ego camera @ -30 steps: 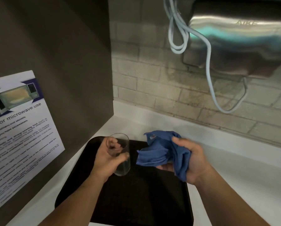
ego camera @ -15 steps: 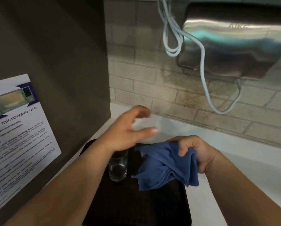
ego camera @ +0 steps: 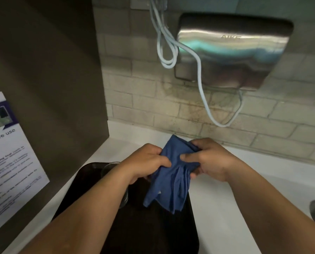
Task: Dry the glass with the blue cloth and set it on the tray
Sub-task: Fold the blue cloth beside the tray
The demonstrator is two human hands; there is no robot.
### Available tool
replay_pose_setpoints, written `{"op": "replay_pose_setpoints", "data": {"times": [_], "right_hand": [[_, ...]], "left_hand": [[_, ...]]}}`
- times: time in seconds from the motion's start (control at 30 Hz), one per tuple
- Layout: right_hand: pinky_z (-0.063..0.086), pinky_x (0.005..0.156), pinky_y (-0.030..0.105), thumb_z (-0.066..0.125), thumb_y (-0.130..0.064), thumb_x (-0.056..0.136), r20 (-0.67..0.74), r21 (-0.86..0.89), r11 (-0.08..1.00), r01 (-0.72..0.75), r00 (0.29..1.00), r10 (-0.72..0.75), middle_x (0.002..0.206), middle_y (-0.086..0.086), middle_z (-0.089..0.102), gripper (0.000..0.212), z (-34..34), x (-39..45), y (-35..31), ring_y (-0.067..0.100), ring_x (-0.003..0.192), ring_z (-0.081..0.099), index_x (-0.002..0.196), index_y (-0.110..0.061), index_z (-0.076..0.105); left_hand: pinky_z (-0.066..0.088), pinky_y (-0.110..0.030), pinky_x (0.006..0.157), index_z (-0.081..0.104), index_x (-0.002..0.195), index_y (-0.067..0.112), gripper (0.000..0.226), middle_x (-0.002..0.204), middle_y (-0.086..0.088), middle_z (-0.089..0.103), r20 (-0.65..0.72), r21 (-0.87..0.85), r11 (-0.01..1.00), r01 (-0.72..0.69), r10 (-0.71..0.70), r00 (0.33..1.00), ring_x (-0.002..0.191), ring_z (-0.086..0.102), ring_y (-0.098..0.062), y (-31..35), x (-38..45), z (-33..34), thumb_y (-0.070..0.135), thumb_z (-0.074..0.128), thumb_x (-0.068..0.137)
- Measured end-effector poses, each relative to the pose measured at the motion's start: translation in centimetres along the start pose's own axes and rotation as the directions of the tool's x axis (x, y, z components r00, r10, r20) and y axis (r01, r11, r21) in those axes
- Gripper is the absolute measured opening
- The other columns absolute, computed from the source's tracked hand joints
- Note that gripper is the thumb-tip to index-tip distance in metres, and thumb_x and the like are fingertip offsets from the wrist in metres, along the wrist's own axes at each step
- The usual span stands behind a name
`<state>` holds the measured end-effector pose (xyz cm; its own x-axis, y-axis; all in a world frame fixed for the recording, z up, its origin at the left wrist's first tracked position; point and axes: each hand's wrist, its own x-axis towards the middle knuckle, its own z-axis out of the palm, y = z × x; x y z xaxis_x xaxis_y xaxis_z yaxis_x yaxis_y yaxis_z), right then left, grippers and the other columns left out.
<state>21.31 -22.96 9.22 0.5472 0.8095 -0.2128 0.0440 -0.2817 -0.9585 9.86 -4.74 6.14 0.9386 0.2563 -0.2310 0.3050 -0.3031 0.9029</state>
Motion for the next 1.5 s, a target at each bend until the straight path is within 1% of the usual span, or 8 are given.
{"op": "replay_pose_setpoints", "data": {"times": [0.13,0.33,0.53,0.7,1.03,1.2,1.37,1.5], "right_hand": [[0.048,0.048,0.024,0.067,-0.016,0.086,-0.063,-0.391,0.919,0.041,0.996,-0.071,0.064,-0.001,0.068,0.007,0.1,0.2,-1.1,0.010,0.056,0.063,0.085,-0.010,0.071],[0.049,0.060,0.029,0.069,-0.029,0.083,-0.042,-0.682,0.724,0.103,0.983,-0.180,0.075,0.000,0.067,0.012,-1.0,0.4,-2.6,0.013,0.066,0.061,0.084,-0.018,0.068],[0.041,0.056,0.009,0.077,-0.019,0.077,-0.094,-0.694,0.691,0.203,0.926,-0.366,0.069,-0.021,0.066,0.020,-3.0,-1.3,-2.2,-0.004,0.063,0.059,0.074,-0.035,0.065],[0.045,0.059,0.020,0.070,-0.020,0.079,-0.091,-0.751,0.649,0.123,0.954,-0.285,0.067,-0.025,0.067,0.009,-5.3,-3.3,-1.2,0.000,0.064,0.062,0.080,-0.029,0.071],[0.043,0.063,0.020,0.068,-0.019,0.078,-0.207,-0.821,0.571,-0.022,0.942,-0.262,0.077,-0.017,0.067,0.014,-9.8,-5.0,3.7,0.002,0.073,0.061,0.083,-0.030,0.073],[0.048,0.060,0.025,0.064,-0.027,0.064,-0.023,-0.871,0.474,0.128,0.954,-0.300,0.064,-0.004,0.071,0.016,-7.9,-9.4,8.3,0.012,0.062,0.064,0.074,-0.022,0.076],[0.054,0.066,0.033,0.055,-0.027,0.067,0.123,-0.899,0.438,0.023,0.972,0.200,0.073,0.000,0.070,0.023,-4.3,-13.6,16.3,0.018,0.071,0.060,0.079,-0.015,0.070],[0.049,0.068,0.033,0.049,-0.018,0.078,-0.052,-0.890,0.455,0.014,0.990,-0.132,0.085,0.007,0.068,0.019,-3.9,-11.5,18.4,0.025,0.077,0.058,0.084,-0.011,0.065]], "left_hand": [[0.061,-0.041,0.092,0.079,0.105,0.012,0.039,0.104,-0.008,0.082,-0.035,0.150,0.979,-0.136,0.143,0.989,0.101,0.077,-0.024,0.7,0.8,0.2,0.032,0.082,0.072],[0.061,-0.030,0.079,0.061,0.104,0.054,0.049,0.095,-0.002,0.067,-0.079,0.206,0.840,-0.502,0.525,0.847,0.084,0.069,-0.011,1.8,1.6,-0.3,0.011,0.079,0.089],[0.054,-0.020,0.066,0.063,0.081,0.034,0.034,0.081,0.022,0.069,-0.092,0.269,0.791,-0.549,0.589,0.803,0.077,0.063,0.003,3.8,1.9,0.1,0.005,0.078,0.090],[0.058,-0.038,0.070,0.064,0.072,0.025,0.030,0.083,-0.015,0.077,-0.015,0.350,0.781,-0.518,0.557,0.830,0.079,0.072,-0.030,5.1,2.4,2.4,0.007,0.084,0.085],[0.056,-0.036,0.073,0.060,0.081,0.021,0.028,0.084,-0.010,0.076,-0.002,0.479,0.752,-0.453,0.517,0.856,0.080,0.072,-0.027,4.9,3.5,9.6,0.008,0.084,0.081],[0.052,-0.034,0.071,0.063,0.084,0.025,0.021,0.084,0.001,0.073,0.142,0.582,0.670,-0.460,0.473,0.870,0.076,0.065,-0.022,0.1,-0.3,14.3,0.019,0.083,0.081],[0.029,-0.031,0.079,0.064,0.087,0.024,0.020,0.086,0.005,0.070,0.456,0.727,0.496,-0.474,0.167,0.874,0.082,0.060,-0.020,-6.3,-4.2,20.7,0.044,0.063,0.089],[0.037,-0.039,0.094,0.059,0.103,0.022,0.020,0.114,-0.001,0.069,0.211,0.810,0.501,-0.305,0.236,0.948,0.114,0.059,-0.026,-5.4,-1.7,21.8,0.034,0.054,0.088]]}}
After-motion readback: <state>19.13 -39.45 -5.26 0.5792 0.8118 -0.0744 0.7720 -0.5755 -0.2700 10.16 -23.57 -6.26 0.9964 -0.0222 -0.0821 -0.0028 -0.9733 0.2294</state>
